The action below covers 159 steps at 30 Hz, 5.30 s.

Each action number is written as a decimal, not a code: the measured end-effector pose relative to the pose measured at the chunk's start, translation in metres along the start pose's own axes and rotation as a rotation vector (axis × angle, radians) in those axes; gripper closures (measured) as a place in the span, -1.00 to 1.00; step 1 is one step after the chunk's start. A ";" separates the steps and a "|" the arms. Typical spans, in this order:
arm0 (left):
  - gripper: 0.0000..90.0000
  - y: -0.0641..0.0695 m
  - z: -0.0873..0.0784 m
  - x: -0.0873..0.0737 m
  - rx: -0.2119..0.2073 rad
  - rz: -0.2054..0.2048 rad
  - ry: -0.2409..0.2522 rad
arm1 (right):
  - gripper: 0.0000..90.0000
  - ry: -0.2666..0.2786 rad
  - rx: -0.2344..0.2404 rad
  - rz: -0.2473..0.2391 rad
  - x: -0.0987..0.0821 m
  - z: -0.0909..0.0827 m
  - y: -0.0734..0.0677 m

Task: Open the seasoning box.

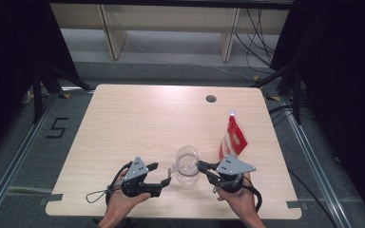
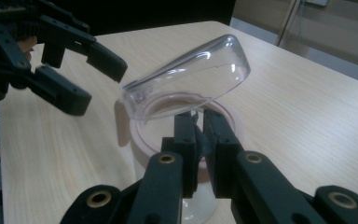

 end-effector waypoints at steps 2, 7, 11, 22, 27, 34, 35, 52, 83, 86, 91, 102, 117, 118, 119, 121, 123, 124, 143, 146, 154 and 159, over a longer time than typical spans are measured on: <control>-0.43 0.004 0.001 -0.004 -0.005 -0.004 -0.021 | 0.86 0.013 -0.001 -0.007 0.002 0.002 -0.003; -0.45 0.003 -0.001 -0.009 0.008 0.004 -0.036 | 0.85 0.009 0.005 0.002 0.004 0.000 -0.007; -0.45 0.001 -0.004 -0.019 0.029 -0.041 -0.057 | 0.85 0.017 0.023 -0.010 0.008 0.001 -0.012; -0.45 -0.004 -0.012 -0.024 0.046 -0.077 -0.045 | 0.83 0.037 0.041 -0.008 0.016 0.004 -0.023; -0.45 -0.007 -0.013 -0.024 0.073 -0.074 -0.041 | 0.83 0.042 0.043 -0.017 0.017 0.009 -0.028; -0.44 -0.008 -0.014 -0.023 0.084 -0.083 -0.035 | 0.82 0.030 0.064 -0.024 0.018 0.012 -0.034; -0.44 -0.008 -0.014 -0.023 0.084 -0.083 -0.035 | 0.82 0.032 0.059 -0.032 0.018 0.013 -0.033; -0.43 -0.012 -0.015 -0.024 0.103 -0.109 -0.036 | 0.69 0.026 0.061 -0.046 0.017 0.014 -0.040; -0.44 -0.010 -0.013 -0.026 0.087 -0.111 -0.048 | -0.15 0.064 -0.299 0.182 -0.039 -0.079 0.030; -0.43 -0.010 -0.014 -0.026 0.082 -0.093 -0.054 | -0.20 0.051 -0.317 0.212 -0.044 -0.078 0.039; -0.43 -0.010 -0.013 -0.025 0.076 -0.101 -0.047 | -0.27 0.077 -0.325 0.227 -0.042 -0.075 0.045; -0.51 -0.012 -0.013 -0.027 0.087 -0.109 -0.057 | -0.47 0.108 -0.420 0.256 -0.037 -0.062 0.070; -0.53 -0.012 -0.012 -0.026 0.088 -0.112 -0.048 | -0.63 0.114 -0.432 0.237 -0.036 -0.044 0.084; -0.53 -0.011 -0.012 -0.026 0.088 -0.113 -0.042 | -0.64 0.118 -0.425 0.229 -0.036 -0.042 0.084; -0.53 -0.012 -0.012 -0.026 0.084 -0.095 -0.051 | -0.63 0.106 -0.432 0.229 -0.037 -0.042 0.085; -0.53 -0.012 -0.012 -0.026 0.085 -0.097 -0.050 | -0.64 0.114 -0.441 0.235 -0.036 -0.040 0.086; -0.53 -0.012 -0.012 -0.026 0.084 -0.113 -0.045 | -0.65 0.104 -0.419 0.222 -0.037 -0.034 0.087; -0.53 -0.012 -0.013 -0.026 0.082 -0.111 -0.048 | -0.66 0.110 -0.430 0.219 -0.037 -0.033 0.088; -0.52 -0.009 -0.011 -0.025 0.078 -0.109 -0.041 | -0.64 0.145 -0.402 0.255 -0.036 -0.022 0.097; -0.52 -0.010 -0.011 -0.026 0.078 -0.107 -0.043 | -0.63 0.154 -0.400 0.304 -0.038 -0.021 0.097; -0.52 -0.008 -0.011 -0.026 0.082 -0.110 -0.047 | -0.51 0.146 -0.397 0.268 -0.040 -0.017 0.098; -0.52 -0.010 -0.011 -0.026 0.079 -0.103 -0.049 | -0.47 0.139 -0.392 0.254 -0.041 -0.016 0.101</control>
Point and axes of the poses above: each handheld gripper's, and its own axes: z roughly forward along the jaws, x roughly out of its top, y roughly to its right, the point moved 9 cm from there along z, roughly forward along the jaws, and after that the axes turned 11 degrees about z, right-handed, at the moved point
